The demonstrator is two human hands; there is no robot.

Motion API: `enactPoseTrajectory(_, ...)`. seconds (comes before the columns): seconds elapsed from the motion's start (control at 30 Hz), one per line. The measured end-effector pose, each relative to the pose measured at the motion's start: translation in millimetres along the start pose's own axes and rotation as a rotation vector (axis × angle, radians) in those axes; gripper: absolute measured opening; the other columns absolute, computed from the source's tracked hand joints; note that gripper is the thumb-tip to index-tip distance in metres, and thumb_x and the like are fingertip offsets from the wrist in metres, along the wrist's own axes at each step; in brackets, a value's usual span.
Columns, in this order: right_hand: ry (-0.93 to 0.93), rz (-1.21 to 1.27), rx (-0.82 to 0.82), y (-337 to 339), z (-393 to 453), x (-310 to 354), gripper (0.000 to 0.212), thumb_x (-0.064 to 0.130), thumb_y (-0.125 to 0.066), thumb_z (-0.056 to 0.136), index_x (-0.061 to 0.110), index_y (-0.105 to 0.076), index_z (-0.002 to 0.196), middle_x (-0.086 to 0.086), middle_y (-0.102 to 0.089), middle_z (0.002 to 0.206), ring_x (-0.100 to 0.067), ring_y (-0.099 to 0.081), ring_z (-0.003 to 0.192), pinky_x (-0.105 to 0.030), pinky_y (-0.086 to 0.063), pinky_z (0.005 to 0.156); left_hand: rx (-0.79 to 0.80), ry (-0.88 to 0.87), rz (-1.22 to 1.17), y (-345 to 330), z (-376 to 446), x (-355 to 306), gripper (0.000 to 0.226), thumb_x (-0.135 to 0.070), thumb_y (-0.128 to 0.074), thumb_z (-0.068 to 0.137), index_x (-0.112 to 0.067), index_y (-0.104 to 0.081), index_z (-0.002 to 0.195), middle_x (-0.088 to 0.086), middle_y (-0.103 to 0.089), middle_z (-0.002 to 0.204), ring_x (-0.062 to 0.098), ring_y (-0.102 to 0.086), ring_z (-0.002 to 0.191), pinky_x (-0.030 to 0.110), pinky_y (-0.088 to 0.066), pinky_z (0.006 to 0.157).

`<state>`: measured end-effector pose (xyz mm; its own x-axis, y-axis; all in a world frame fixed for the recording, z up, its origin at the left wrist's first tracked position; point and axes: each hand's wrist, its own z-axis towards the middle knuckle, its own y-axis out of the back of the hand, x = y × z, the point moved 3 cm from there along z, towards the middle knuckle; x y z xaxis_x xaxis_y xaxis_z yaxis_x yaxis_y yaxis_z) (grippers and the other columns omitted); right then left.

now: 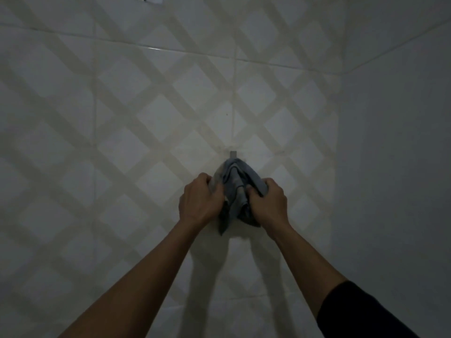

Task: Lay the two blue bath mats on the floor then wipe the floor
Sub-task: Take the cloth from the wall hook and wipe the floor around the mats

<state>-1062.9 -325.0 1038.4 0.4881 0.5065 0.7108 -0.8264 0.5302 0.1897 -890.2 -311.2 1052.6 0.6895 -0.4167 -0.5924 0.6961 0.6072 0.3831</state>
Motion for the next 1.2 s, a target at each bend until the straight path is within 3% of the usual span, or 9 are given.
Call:
enactPoseTrajectory(0.1,0.068,0.075,-0.114,8.5,2.0,6.8,0.014,0.023,-0.059,0.088,0.014,-0.049,0.084,-0.002,-0.054,0.077,-0.015,-0.051,0.065,-0.024,-0.039,0.051,-0.101,0.004,-0.178,12.8,4.5,-1.1,0.036,-0.039,-0.044,0.098,-0.008,-0.054,0.082,0.007,-0.058,0.077,0.026,-0.056,0.071,0.031,-0.036,0.052)
enactPoseTrajectory(0.2,0.082,0.157,-0.150,15.3,5.9,15.3,0.011,0.020,-0.057,0.086,0.019,-0.047,0.085,0.007,-0.051,0.072,-0.004,-0.047,0.059,-0.017,-0.037,0.048,-0.139,0.024,-0.273,26.7,12.0,-5.2,0.030,-0.037,-0.047,0.095,-0.010,-0.056,0.083,0.007,-0.060,0.081,0.026,-0.055,0.075,0.032,-0.037,0.061)
enactPoseTrajectory(0.47,-0.133,0.337,-0.054,8.4,-3.7,8.2,0.008,0.025,-0.049,0.081,0.029,-0.054,0.086,0.000,-0.063,0.084,-0.023,-0.063,0.079,-0.039,-0.053,0.064,-0.037,0.223,-0.612,15.9,1.5,6.6,0.023,-0.040,-0.058,0.080,-0.018,-0.062,0.075,0.000,-0.065,0.073,0.024,-0.064,0.073,0.040,-0.051,0.063)
enactPoseTrajectory(0.57,-0.270,0.398,0.004,7.8,-18.8,-7.6,0.014,0.031,-0.059,0.072,0.018,-0.059,0.080,-0.011,-0.067,0.083,-0.032,-0.066,0.078,-0.044,-0.054,0.060,0.047,0.282,-0.665,7.3,-18.7,20.8,0.034,-0.048,-0.077,0.063,-0.019,-0.068,0.080,-0.007,-0.071,0.070,0.012,-0.070,0.067,0.028,-0.056,0.055)
enactPoseTrajectory(0.7,-0.360,0.400,0.165,8.0,-52.4,-39.6,0.029,0.044,-0.076,0.072,0.017,-0.069,0.078,-0.005,-0.074,0.076,-0.022,-0.072,0.069,-0.032,-0.055,0.053,0.172,0.353,-0.589,-3.2,-56.1,52.3,0.031,-0.019,-0.089,0.067,-0.011,-0.069,0.090,0.004,-0.075,0.085,0.020,-0.072,0.076,0.034,-0.063,0.067)
enactPoseTrajectory(0.83,-0.436,0.191,0.296,4.1,-97.5,-78.8,0.033,0.048,-0.065,0.085,0.016,-0.071,0.087,-0.007,-0.074,0.086,-0.025,-0.071,0.077,-0.043,-0.059,0.069,0.303,0.500,-0.537,-12.7,-102.9,79.8,0.024,-0.010,-0.082,0.077,-0.003,-0.069,0.096,0.020,-0.073,0.094,0.036,-0.072,0.086,0.052,-0.062,0.076)
enactPoseTrajectory(0.93,-0.423,0.021,0.415,5.7,-136.1,-110.3,0.022,0.035,-0.054,0.094,0.021,-0.067,0.103,-0.003,-0.069,0.104,-0.023,-0.066,0.091,-0.041,-0.056,0.084,0.456,0.484,-0.331,-20.3,-142.9,99.5,0.021,-0.021,-0.073,0.087,-0.006,-0.066,0.100,0.016,-0.070,0.096,0.032,-0.070,0.088,0.045,-0.060,0.075)
enactPoseTrajectory(1.1,-0.431,-0.163,0.722,16.3,-220.8,-165.0,0.029,0.017,-0.047,0.097,0.021,-0.062,0.122,-0.003,-0.061,0.123,-0.024,-0.058,0.111,-0.037,-0.050,0.096,0.774,0.386,0.071,-37.5,-242.5,127.8,0.012,-0.029,-0.053,0.097,-0.027,-0.056,0.109,0.005,-0.068,0.091,0.017,-0.062,0.076,0.026,-0.047,0.059)
enactPoseTrajectory(1.2,-0.534,-0.153,0.831,30.3,-277.8,-197.7,0.026,0.013,-0.049,0.096,0.018,-0.068,0.114,-0.007,-0.064,0.119,-0.028,-0.061,0.106,-0.043,-0.053,0.092,0.860,0.563,0.066,-48.3,-313.3,135.4,0.013,-0.027,-0.061,0.095,-0.023,-0.070,0.104,0.004,-0.072,0.103,0.020,-0.066,0.092,0.030,-0.054,0.078)
